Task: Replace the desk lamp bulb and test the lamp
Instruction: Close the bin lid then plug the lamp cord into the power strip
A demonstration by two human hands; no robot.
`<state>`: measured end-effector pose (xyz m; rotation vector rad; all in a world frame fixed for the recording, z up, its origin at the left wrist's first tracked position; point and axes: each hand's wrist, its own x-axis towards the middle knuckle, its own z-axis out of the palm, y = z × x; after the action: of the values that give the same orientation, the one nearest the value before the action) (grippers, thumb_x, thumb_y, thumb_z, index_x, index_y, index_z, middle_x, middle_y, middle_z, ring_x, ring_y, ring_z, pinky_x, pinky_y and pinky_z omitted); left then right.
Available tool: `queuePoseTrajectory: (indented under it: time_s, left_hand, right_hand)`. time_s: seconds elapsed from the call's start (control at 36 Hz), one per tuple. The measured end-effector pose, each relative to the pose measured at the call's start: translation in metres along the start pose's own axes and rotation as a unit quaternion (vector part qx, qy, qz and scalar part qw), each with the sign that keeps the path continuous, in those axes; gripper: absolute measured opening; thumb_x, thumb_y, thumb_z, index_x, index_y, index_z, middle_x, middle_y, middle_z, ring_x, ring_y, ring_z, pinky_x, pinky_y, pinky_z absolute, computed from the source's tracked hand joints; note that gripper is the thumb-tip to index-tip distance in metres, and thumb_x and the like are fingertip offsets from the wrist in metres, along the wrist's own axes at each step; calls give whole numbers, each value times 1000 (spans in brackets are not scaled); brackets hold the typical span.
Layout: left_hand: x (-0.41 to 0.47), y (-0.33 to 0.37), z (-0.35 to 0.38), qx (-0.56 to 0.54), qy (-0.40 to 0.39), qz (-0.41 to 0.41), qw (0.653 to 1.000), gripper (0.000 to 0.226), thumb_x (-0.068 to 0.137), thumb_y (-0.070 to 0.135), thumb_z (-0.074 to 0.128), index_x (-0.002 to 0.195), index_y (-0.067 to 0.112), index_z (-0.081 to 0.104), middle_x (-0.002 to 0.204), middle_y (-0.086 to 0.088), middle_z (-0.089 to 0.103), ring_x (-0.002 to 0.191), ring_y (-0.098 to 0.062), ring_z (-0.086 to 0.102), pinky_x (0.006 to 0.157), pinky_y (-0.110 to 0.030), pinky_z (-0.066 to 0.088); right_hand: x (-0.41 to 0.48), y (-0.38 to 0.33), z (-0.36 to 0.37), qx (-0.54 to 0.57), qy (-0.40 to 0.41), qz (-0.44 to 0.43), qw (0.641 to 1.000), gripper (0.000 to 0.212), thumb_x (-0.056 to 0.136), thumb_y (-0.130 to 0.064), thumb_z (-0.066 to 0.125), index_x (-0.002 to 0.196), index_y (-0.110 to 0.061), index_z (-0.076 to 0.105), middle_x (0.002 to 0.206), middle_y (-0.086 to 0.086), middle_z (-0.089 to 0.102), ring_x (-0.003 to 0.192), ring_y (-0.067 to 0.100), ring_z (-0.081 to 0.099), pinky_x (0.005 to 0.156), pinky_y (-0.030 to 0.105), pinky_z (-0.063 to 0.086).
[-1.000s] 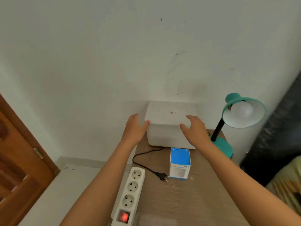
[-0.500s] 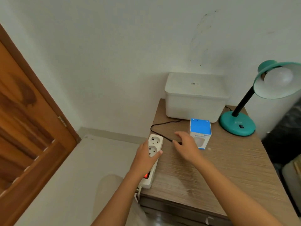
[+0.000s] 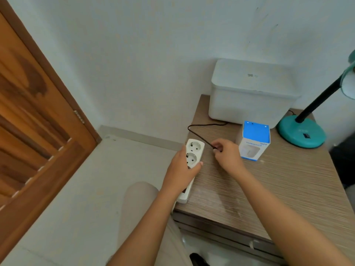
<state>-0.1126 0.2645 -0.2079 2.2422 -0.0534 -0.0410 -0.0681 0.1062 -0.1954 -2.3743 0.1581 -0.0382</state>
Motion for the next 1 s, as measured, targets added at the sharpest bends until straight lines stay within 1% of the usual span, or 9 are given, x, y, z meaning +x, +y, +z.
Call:
queuePoseTrajectory:
  time_s: [0.14,0.22,0.28,0.42,0.58,0.67,0.83,0.92,1.0]
  left_hand:
    - [0,0,1,2,6,1,1000,48,83,43,61,122,24,44,105,5,54,93,-13,53,71,-27,44]
    - [0,-2,3,-1,10,5,1000,47,82,44,60,121,24,44,104,5,54,92,-13,54,71,-27,45]
    - [1,-3,3,-3,13,8,1000,49,82,45,60,124,26,43,105,5,54,93,-13,55,73,-28,47]
    - [1,-4,4,-20,12,16,1000,54,82,46,60,129,29,41,108,7,55,95,-13,57,78,-31,51]
    - [2,-4,3,-29,16,19,999,55,82,41,62,130,27,41,111,5,56,100,-11,55,82,-31,50]
    - [3,-5,4,-28,17,19,999,56,81,41,62,130,26,41,112,5,56,101,-11,55,82,-31,50]
    - [2,-5,5,-29,25,27,999,52,82,40,62,128,26,42,108,8,56,97,-9,55,75,-24,46]
    - [2,-5,5,-26,25,25,999,52,82,41,62,128,27,42,109,8,56,98,-9,55,77,-27,48]
    - [2,-5,5,-29,23,25,999,52,81,41,62,127,27,43,108,7,57,98,-11,56,80,-31,51]
  right_hand:
    - [4,-26,-10,131,46,-4,990,24,84,-2,59,107,-6,66,99,5,66,87,11,56,82,18,42]
    - [7,-41,-13,178,68,-22,981,22,82,-3,64,103,-7,67,90,-1,64,75,4,56,67,3,42]
    - [9,-50,-12,199,73,-32,977,21,80,-3,65,101,-7,68,87,-1,64,70,-3,54,63,-3,41]
    - [4,-56,4,233,75,-48,968,20,79,1,65,97,-5,67,87,1,64,71,-3,54,64,-2,41]
    - [-1,-51,19,241,89,-40,966,18,78,-1,67,95,-10,67,76,-14,59,73,-5,55,67,-1,43]
    - [-2,-50,21,238,86,-46,966,18,78,-1,68,92,-11,65,75,-15,58,73,-4,55,66,-1,43]
    - [-1,-50,19,206,58,-66,975,17,76,-1,70,91,-7,66,74,-12,57,71,-4,53,67,-1,41]
    - [-1,-47,19,183,70,-78,977,16,75,-1,71,89,-5,65,79,-3,59,71,-3,52,65,-2,40]
    - [-2,-46,15,159,77,-97,979,14,75,0,70,88,-3,65,85,5,61,73,6,53,64,-3,38]
